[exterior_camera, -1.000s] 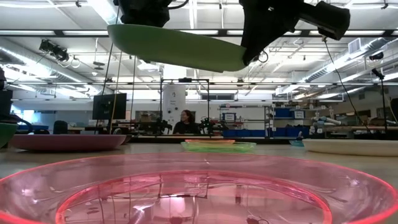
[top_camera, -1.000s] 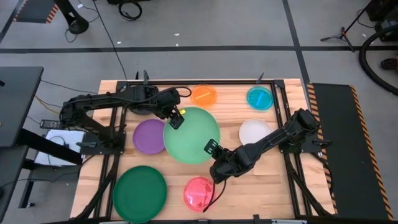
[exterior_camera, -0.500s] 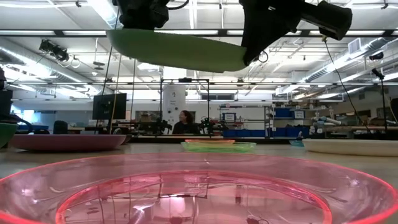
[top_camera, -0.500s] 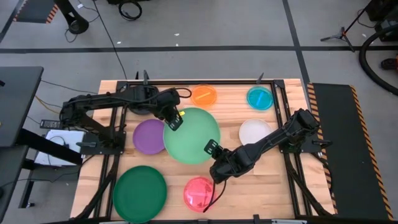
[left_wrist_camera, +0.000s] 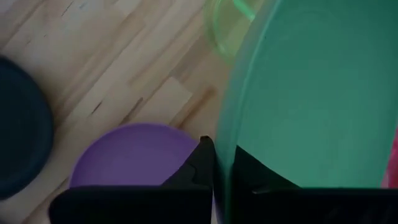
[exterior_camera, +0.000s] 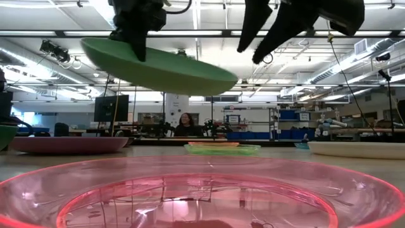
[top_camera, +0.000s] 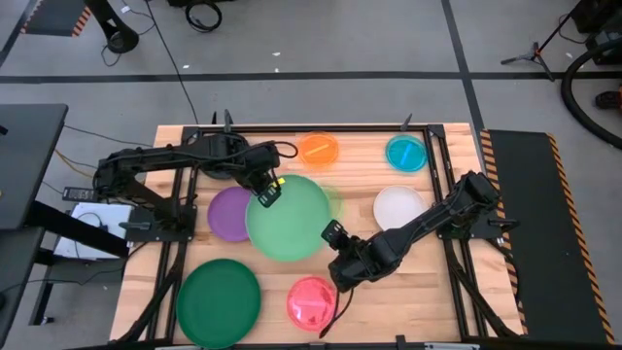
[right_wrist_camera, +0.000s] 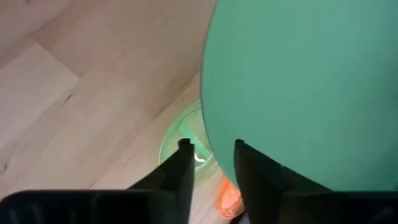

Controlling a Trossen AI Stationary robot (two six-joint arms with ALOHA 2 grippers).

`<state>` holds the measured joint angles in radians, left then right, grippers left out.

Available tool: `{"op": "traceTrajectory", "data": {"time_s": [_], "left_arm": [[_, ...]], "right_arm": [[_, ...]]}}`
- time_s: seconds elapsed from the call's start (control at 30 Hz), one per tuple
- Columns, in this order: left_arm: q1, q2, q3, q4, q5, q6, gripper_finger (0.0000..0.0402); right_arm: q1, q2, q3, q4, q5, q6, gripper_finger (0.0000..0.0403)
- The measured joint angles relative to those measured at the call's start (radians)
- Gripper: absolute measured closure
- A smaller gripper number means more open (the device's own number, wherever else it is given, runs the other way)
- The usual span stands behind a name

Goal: Stack plastic plates
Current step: Stack the green plate on top of the dark green plate

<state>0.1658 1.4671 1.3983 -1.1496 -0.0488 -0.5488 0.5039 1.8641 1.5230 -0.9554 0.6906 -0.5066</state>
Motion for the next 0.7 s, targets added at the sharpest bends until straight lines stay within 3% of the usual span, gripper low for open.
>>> {"op": "traceTrajectory", "data": {"time_s": [0.17, 0.33, 0.7], "left_arm": [[-0.020, -0.017, 0.000, -0.093, 0.001, 0.041, 0.0384], [-0.106, -0.059, 0.000, -0.184, 0.069, 0.196, 0.0384], [-0.431, -0.164, 0.001, -0.400, 0.132, 0.177, 0.0384]], "right_arm": [[0.043, 0.000, 0.000, -0.010, 0.116, 0.062, 0.0202], [0.094, 0.000, 0.000, -0.018, 0.129, 0.207, 0.0162], [0.206, -0.001, 0.000, -0.037, 0.119, 0.406, 0.0151]]}}
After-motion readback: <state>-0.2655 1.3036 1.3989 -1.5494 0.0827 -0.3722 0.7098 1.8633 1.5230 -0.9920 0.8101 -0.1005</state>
